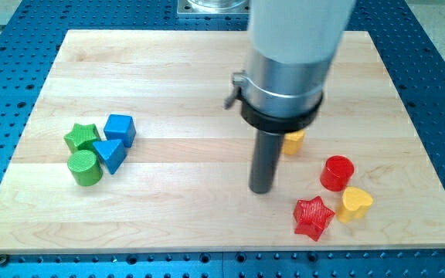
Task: Place the red star below the red circle
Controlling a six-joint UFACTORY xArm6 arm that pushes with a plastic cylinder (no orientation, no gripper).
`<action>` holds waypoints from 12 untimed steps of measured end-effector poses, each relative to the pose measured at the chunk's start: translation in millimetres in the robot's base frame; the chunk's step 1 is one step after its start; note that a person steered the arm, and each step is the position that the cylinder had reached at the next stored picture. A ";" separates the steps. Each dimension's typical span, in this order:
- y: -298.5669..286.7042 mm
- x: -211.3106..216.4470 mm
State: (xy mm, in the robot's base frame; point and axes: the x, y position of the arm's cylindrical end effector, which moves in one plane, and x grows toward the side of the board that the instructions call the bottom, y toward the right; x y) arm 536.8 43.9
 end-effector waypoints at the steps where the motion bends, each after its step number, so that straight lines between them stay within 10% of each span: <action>1: -17.7 31.3; 5: 134.6 70.7; 7: 50.2 72.2; 9: -7.3 -45.6; 12: 68.1 -40.9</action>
State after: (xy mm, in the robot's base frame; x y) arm 495.9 112.0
